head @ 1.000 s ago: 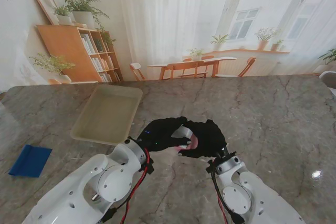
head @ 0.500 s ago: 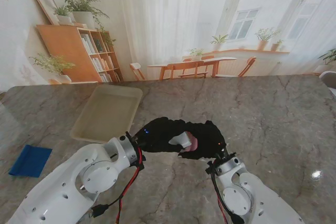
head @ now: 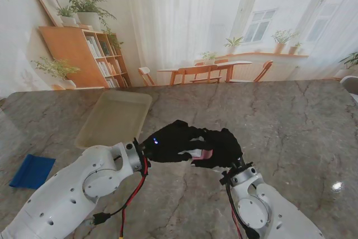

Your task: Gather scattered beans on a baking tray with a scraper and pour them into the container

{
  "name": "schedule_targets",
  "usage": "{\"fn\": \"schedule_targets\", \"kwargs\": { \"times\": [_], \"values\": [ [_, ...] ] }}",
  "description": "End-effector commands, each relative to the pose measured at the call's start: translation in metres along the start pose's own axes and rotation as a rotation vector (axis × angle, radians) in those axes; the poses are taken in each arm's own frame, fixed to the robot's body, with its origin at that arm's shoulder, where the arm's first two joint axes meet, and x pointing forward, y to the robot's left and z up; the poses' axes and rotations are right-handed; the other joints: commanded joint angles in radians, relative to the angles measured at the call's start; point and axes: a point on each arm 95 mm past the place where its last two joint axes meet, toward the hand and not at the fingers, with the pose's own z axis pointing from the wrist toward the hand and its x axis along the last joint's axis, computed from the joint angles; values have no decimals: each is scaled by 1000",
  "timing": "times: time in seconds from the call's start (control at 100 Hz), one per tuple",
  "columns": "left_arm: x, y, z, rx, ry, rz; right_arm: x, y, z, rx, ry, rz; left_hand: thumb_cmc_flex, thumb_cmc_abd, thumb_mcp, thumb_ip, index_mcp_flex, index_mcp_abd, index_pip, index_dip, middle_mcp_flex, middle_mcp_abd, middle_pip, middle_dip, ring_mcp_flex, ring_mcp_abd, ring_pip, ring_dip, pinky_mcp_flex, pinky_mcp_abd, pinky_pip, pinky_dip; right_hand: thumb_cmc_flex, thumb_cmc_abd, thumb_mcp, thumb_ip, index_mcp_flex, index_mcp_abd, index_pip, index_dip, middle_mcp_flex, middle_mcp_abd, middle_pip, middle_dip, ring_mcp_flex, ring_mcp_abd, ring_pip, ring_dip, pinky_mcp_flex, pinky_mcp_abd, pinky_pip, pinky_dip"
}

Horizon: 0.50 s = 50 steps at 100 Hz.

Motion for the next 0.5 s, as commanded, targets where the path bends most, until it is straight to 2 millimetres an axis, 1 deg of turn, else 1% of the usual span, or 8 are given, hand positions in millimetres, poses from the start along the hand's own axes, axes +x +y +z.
{"fn": "schedule_targets", "kwargs": {
  "times": [0.0,0.08,0.18,0.3,0.39,0.41,0.44,0.49],
  "values": [
    [2,2,0,4,2,-18,4,2,4,0,8,7,-11,56,34,-29,-70,34,-80,-45,-55,-91,11,-27,-70,-10,-19,-26,-55,23,-38,-44,195,167,321,41,7,-75,32,2,79,-163,159,29,35,-74,58,15,-3,-8,23,17],
    [2,2,-1,12,-8,-15,4,2,4,2,11,4,-78,79,-27,-28,-163,102,-148,-76,-136,-52,1,-46,-149,22,-22,-38,-107,33,-76,-73,196,167,322,41,8,-77,33,2,79,-163,158,29,35,-74,58,15,-2,-8,23,16],
    [2,1,-4,28,-23,-17,4,2,4,4,13,1,-160,119,-115,-24,-234,149,-178,-95,-208,-7,-3,-59,-222,52,-21,-50,-152,40,-115,-100,197,166,322,41,8,-76,35,2,78,-162,159,30,33,-72,57,14,-2,-8,23,16],
    [1,1,-6,52,-43,-28,4,2,4,5,14,-3,-260,179,-206,-21,-296,196,-202,-115,-276,31,-15,-68,-283,82,-28,-59,-164,58,-193,-137,199,166,323,40,6,-75,33,1,78,-160,159,31,32,-71,58,14,-2,-8,23,16],
    [2,0,-8,84,-67,-70,4,3,4,5,16,-8,-321,243,-271,-15,-298,211,-216,-152,-311,53,-17,-69,-325,113,-31,-62,-171,77,-270,-147,200,165,322,40,7,-74,35,2,77,-159,159,31,32,-70,58,13,-2,-8,23,16],
    [2,0,-8,92,-77,-84,4,3,4,6,17,-9,-334,261,-275,-15,-298,216,-218,-157,-315,58,-18,-69,-329,120,-31,-62,-173,83,-276,-146,201,165,323,41,8,-73,37,2,77,-159,159,31,32,-70,59,13,-2,-8,23,16],
    [3,-1,-8,108,-94,-109,4,3,4,6,18,-12,-355,299,-281,-16,-295,226,-215,-182,-309,64,-13,-64,-332,137,-22,-51,-178,100,-281,-110,200,165,322,40,5,-73,34,1,76,-158,159,31,31,-69,59,13,-2,-6,23,16],
    [5,0,-9,130,-137,-165,4,3,4,6,20,-15,-383,362,-284,-16,-297,236,-197,-169,-288,67,-7,-55,-328,159,-18,-39,-182,125,-279,-69,202,165,323,41,5,-72,34,1,77,-157,160,32,31,-69,60,13,-2,-5,23,16]
  ]
}}
